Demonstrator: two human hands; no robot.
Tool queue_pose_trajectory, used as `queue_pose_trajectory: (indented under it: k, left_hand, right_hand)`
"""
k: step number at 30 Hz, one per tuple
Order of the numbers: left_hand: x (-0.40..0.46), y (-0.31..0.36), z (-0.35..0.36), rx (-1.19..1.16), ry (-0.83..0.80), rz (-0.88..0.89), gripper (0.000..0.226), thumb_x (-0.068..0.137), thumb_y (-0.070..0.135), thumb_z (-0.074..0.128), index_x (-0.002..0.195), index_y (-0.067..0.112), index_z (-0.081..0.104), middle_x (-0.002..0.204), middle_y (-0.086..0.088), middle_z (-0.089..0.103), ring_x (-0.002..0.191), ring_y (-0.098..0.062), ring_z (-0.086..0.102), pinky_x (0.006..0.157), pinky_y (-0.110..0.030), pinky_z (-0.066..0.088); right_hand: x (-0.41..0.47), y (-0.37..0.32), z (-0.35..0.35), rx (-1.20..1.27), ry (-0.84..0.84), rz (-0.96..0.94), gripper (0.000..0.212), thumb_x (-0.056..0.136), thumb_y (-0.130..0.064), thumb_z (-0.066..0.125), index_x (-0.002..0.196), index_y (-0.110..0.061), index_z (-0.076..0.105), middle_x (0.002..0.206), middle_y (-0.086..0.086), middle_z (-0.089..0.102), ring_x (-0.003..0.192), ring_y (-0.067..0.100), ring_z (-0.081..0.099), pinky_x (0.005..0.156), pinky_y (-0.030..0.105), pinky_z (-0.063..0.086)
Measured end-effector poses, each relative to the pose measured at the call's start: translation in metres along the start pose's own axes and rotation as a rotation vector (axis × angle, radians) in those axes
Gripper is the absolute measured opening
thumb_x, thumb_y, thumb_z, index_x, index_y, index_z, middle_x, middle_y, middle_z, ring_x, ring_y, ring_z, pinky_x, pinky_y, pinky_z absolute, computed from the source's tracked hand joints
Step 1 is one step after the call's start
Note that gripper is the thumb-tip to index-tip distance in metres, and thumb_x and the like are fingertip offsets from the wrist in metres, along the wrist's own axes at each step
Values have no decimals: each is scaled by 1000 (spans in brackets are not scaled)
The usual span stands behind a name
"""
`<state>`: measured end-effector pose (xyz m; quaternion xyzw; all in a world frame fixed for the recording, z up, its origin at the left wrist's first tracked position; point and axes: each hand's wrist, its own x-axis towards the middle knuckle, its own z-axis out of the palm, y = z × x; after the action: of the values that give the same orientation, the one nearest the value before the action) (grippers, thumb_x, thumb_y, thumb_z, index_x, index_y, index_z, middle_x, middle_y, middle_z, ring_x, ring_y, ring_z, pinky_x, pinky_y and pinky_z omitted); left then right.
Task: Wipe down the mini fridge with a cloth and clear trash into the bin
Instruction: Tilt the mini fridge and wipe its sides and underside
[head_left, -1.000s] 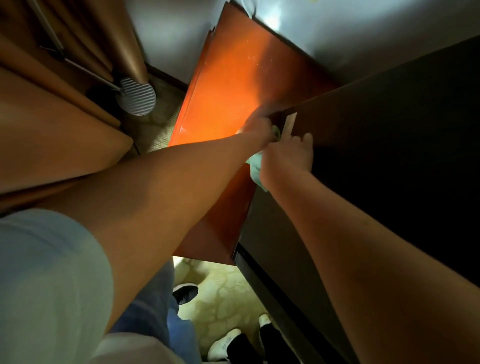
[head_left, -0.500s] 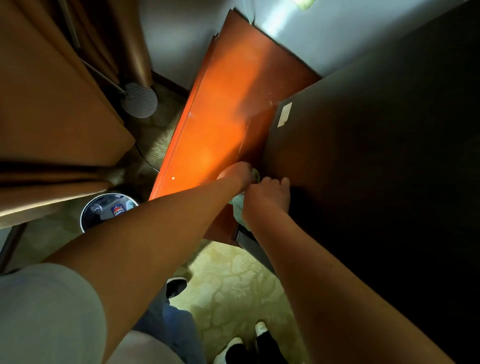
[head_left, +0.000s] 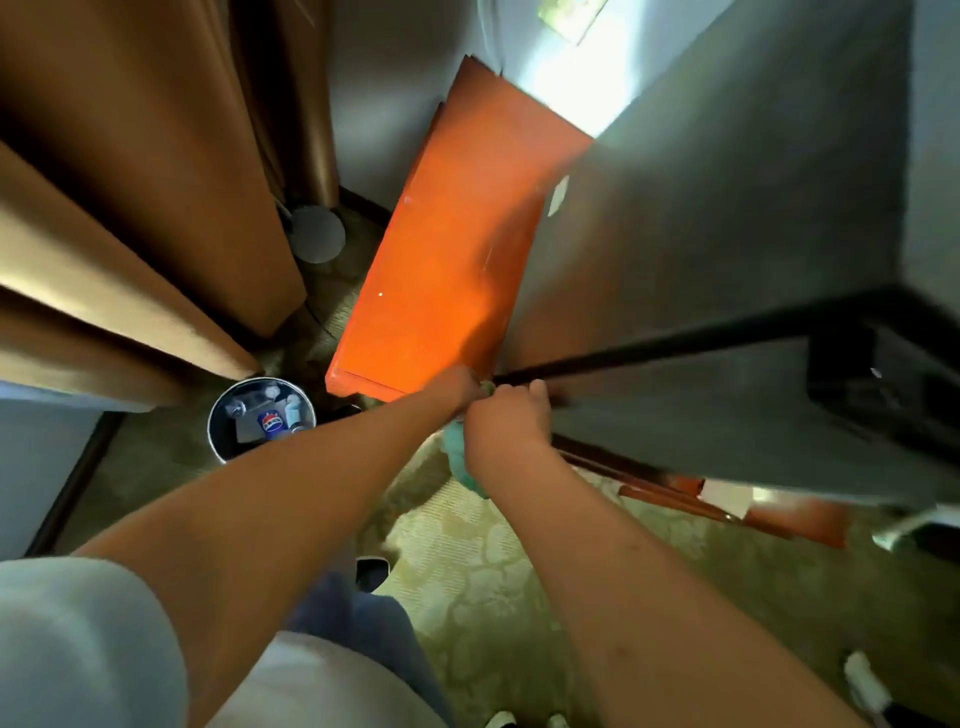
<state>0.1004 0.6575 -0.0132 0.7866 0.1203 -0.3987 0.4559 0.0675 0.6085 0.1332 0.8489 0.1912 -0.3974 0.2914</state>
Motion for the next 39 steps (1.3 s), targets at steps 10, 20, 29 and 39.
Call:
queue_pose_trajectory:
  k: [10,20,29,39]
  left_hand:
    - [-123,26,-6,-95,405,187,20,86,27,61,73,16,50,66,-3,52,68,-27,52,51,-30,31]
    - [-246,106,-70,-101,730,437,30,86,46,59,76,22,46,72,3,57,71,-24,54,53,-30,32]
    - [-331,218,-88,21,774,731,35,86,50,60,95,16,57,86,2,64,82,-22,62,68,-35,48]
    - [-372,337,-21,-36,341,906,32,88,32,66,112,13,61,103,-7,67,95,-24,67,85,-45,59]
  right_hand:
    - [-122,7,36,152,477,134,36,91,-30,56,126,-22,60,132,7,52,120,27,51,101,40,34]
    - [-218,34,5,237,975,201,40,83,-30,69,120,-21,61,121,4,53,115,26,53,97,37,39]
    - [-292,99,-14,454,1202,326,52,81,-27,66,133,-23,61,120,3,53,112,28,53,96,39,41]
    - [-359,206,32,630,1301,544,58,82,-9,60,138,-26,61,120,3,57,113,30,52,88,36,47]
